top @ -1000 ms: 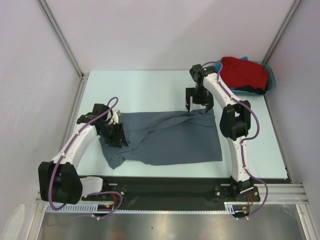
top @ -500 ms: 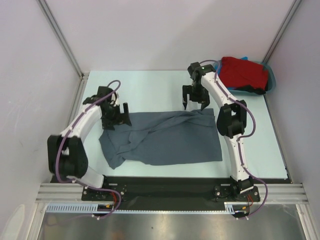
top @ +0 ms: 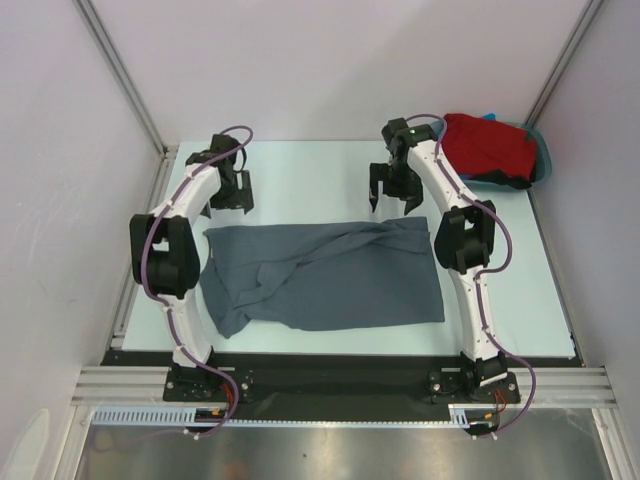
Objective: Fold and stack the t-shirts
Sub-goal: Fold the tshirt
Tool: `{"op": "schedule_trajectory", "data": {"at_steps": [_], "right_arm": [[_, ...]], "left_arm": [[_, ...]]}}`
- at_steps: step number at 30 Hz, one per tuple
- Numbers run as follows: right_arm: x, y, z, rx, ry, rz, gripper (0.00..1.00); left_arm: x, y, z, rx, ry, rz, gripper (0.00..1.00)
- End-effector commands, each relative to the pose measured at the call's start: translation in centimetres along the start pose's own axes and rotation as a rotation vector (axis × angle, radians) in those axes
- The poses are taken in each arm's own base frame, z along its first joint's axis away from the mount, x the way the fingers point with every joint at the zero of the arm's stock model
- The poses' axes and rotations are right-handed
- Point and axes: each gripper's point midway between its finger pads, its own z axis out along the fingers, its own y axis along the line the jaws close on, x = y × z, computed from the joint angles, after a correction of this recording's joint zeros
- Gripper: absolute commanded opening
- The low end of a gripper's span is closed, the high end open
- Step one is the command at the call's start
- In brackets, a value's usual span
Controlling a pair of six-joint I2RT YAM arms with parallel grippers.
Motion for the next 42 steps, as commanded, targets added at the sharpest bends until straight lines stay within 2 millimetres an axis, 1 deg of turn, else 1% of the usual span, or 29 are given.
{"op": "schedule_trajectory", "data": {"at_steps": [1,3,5,7,8,12,14,21,23,29,32,33,37,38,40,41,42], "right_arm": [[0.9,-0.7,-0.7,0.016,0.048,0.026,0.93],[1.0,-0.6,-0.4,0.011,0.056,0.033,0.93],[1.0,-0.6,-0.3,0.01,0.062,0.038,0.93],[1.0,-0.5,-0.2,0.004,0.062,0.043,0.93],[1.2,-0.4,-0.1,0.004,0.067,0.044,0.93],[1.3,-0.4,0.0,0.001,0.075,0.05,0.93],[1.4,-0.4,0.0,0.003,0.074,0.048,0.93],[1.7,-0.8,-0.2,0.021,0.077,0.043,0.93],[1.7,-0.9,-0.3,0.023,0.078,0.042,0.93],[1.8,-1.4,-0.4,0.036,0.08,0.046,0.93],[1.7,-1.6,-0.4,0.04,0.08,0.049,0.93],[1.7,-1.6,-0.4,0.04,0.079,0.051,0.93],[1.6,-2.0,-0.4,0.043,0.081,0.058,0.93],[1.5,-2.2,-0.4,0.043,0.079,0.063,0.93],[1.5,-2.3,-0.4,0.045,0.078,0.066,0.93],[1.5,-2.4,-0.3,0.047,0.082,0.067,0.93],[1.4,-2.5,-0.4,0.046,0.079,0.069,0.93]], "left_arm": [[-0.9,2.1,-1.7,-0.103,-0.02,0.026,1.0],[-0.2,2.4,-2.2,-0.113,-0.006,0.019,1.0],[1.3,2.5,-2.3,-0.109,0.039,0.014,1.0],[2.1,2.6,-2.7,-0.101,0.041,0.0,1.0],[3.3,2.7,-2.2,-0.104,0.066,0.004,1.0],[4.5,2.8,-1.4,-0.097,0.086,-0.025,1.0],[4.8,2.6,-0.9,-0.081,0.099,-0.041,1.0],[4.3,2.0,0.6,-0.007,0.11,-0.119,1.0],[4.5,1.9,1.1,0.003,0.125,-0.133,1.0],[5.3,2.7,2.6,0.0,0.163,-0.176,1.0],[5.4,2.7,3.1,0.013,0.168,-0.186,1.0],[5.2,2.5,3.2,0.025,0.159,-0.186,1.0],[5.3,1.8,4.2,0.06,0.179,-0.196,1.0],[5.1,2.5,4.5,0.06,0.18,-0.218,0.99],[4.9,2.3,4.7,0.076,0.178,-0.221,0.94],[4.6,2.3,4.8,0.079,0.175,-0.222,0.8],[4.5,2.3,4.9,0.081,0.175,-0.224,0.74]]}}
